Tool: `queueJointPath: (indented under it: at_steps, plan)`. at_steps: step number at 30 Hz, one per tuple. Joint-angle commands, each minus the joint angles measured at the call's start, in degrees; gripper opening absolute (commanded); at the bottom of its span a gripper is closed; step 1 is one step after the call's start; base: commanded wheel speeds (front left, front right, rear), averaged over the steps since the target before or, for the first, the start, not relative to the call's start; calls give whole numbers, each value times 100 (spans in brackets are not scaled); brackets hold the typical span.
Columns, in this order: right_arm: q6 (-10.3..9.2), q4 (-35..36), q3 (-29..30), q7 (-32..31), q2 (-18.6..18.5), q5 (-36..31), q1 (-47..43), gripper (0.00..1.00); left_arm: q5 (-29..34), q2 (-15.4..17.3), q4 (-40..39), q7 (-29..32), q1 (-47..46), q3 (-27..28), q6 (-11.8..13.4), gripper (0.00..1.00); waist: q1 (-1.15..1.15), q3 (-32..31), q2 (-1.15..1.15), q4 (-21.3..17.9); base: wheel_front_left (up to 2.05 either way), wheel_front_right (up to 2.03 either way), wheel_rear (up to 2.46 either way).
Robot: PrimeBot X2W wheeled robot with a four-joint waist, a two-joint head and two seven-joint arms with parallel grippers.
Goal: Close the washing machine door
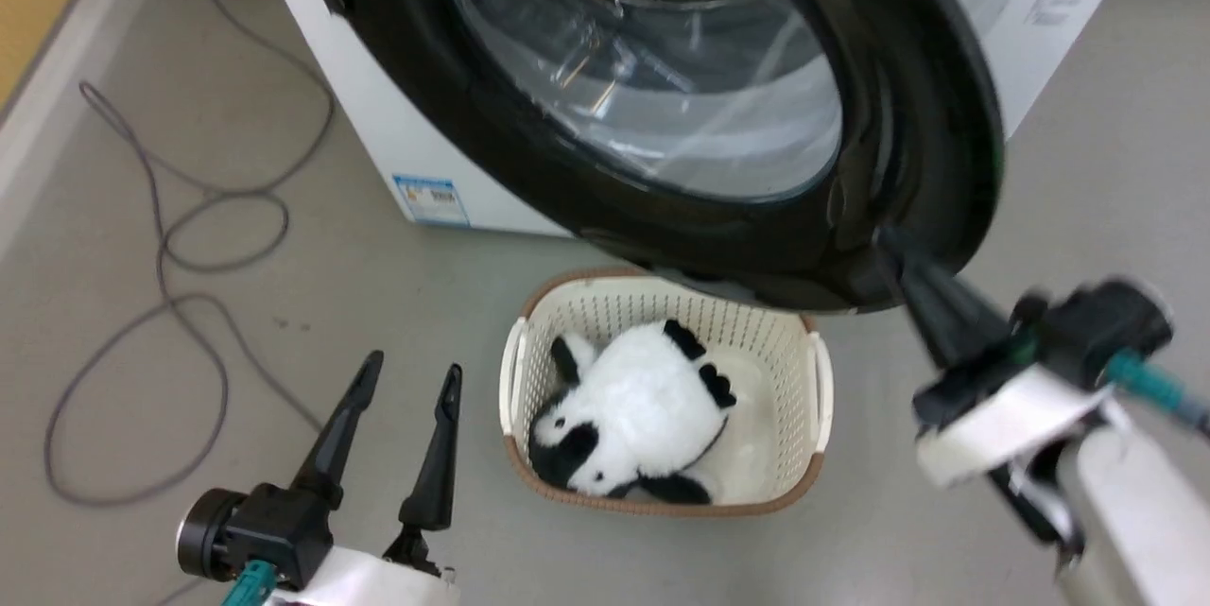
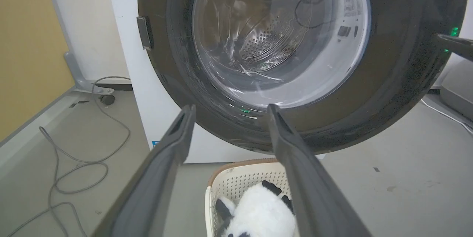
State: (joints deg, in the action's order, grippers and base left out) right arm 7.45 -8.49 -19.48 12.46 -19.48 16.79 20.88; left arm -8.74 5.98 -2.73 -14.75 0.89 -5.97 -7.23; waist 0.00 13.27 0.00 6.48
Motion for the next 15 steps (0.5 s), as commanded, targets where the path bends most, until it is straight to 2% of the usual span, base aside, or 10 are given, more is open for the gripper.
queueJointPath:
  at_steps: [1, 9, 15]
  plan:
    - [3, -40, -20, -32, -48, 114, 137, 0, 18, -26, -32, -25, -69, 31, -19, 100, 0, 156, 0, 63, 0, 0, 0]
    - [3, -395, -111, -393, -884, 744, 1268, 0, 35, -92, -125, -25, -248, 58, -24, 100, 0, 627, 0, 284, 0, 0, 0]
    - [3, -613, -93, -581, -1342, 1066, 2016, 0, 33, -182, -192, -25, -427, -96, -24, 100, 0, 961, 0, 475, 0, 0, 0]
